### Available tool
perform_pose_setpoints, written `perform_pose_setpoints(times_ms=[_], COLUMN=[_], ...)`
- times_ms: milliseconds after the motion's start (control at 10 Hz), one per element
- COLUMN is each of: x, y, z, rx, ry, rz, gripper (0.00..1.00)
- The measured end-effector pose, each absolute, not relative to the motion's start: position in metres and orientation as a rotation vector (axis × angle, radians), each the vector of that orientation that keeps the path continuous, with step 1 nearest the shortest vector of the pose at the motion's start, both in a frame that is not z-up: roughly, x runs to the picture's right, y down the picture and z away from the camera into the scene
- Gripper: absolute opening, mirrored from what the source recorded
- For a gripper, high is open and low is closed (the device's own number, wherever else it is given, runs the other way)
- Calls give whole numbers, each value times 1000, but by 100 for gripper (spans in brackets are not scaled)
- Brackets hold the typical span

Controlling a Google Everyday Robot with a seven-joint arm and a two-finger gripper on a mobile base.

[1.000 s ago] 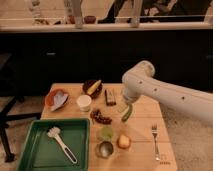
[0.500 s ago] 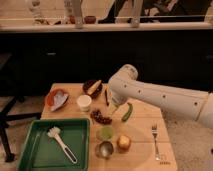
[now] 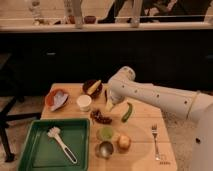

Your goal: Wipe table surface with eraser

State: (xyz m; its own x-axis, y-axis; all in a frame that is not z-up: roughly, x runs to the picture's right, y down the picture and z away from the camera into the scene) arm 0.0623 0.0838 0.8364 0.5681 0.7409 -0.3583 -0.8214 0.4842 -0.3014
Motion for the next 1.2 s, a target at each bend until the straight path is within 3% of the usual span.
perform_pose_setpoints(times_ms=[600, 1200], x=[31, 32], y=[85, 81], z=[880, 894], rx=[-516, -549], ry=[158, 133], rz=[936, 911], gripper=[80, 80])
